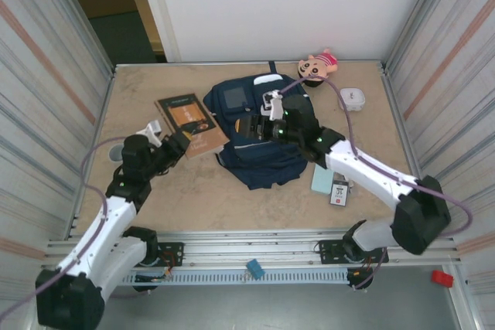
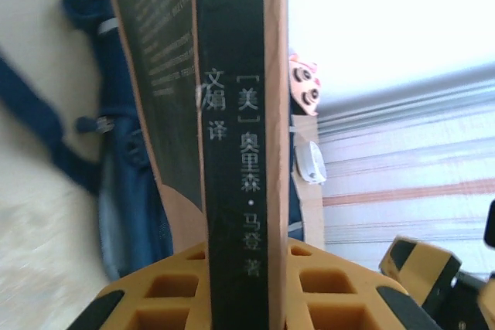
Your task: Pack books, pencil case, and school supplies into a backpack
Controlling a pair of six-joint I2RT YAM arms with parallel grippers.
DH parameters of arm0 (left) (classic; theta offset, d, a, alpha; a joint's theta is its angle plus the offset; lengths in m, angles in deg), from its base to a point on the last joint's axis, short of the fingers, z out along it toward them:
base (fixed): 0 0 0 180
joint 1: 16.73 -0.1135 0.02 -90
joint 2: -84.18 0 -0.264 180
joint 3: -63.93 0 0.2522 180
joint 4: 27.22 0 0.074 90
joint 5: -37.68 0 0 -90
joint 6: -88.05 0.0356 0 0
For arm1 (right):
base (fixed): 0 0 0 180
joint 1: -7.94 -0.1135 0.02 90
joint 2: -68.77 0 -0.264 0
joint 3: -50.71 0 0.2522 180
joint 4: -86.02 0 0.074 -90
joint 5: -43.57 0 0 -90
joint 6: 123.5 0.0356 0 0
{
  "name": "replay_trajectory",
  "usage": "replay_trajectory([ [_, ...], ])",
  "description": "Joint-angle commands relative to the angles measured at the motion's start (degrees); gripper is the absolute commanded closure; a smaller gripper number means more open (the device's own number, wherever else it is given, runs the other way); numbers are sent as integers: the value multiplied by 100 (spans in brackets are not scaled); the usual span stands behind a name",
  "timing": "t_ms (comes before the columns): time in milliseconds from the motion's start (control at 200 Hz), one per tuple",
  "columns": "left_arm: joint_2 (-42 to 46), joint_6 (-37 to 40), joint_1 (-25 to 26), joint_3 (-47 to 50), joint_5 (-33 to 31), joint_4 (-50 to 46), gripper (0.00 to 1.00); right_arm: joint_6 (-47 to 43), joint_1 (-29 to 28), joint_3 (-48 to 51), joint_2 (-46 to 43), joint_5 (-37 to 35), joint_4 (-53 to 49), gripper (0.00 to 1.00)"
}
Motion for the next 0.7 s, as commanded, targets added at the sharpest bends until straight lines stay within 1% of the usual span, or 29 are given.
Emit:
replay_trajectory([
  [0,-609,81,485,-650,-530,1574,100,1405,-56,704,-395,-265,1067,24],
  [35,-838,89,649,-790,-614,1745,100,1731,-65,890,-530,-286,1267,22],
  [80,-1121,95,811,-968,-690,2006,100,2071,-96,1063,-677,-323,1431,17],
  [185,-1718,62,1079,-1311,-799,2425,100,2381,-179,1250,-867,-399,1420,13],
  [205,-1809,27,1117,-1370,-826,2442,100,2613,-188,1291,-888,-434,1449,13],
  [231,-1914,-6,1171,-1457,-881,2470,100,2729,-221,1343,-901,-464,1508,9],
  [396,-2374,-236,1494,-1602,-1188,2915,100,3352,-258,1619,-806,-597,2488,8],
  [521,-2533,-496,1682,-1568,-1303,3207,100,3724,-179,1689,-626,-750,3147,7],
  [586,-2596,-594,1800,-1548,-1418,3322,100,4059,-158,1801,-508,-818,3540,7],
  [697,-2716,-785,1912,-1501,-1532,3587,100,4496,-236,1996,-342,-1056,3939,7],
])
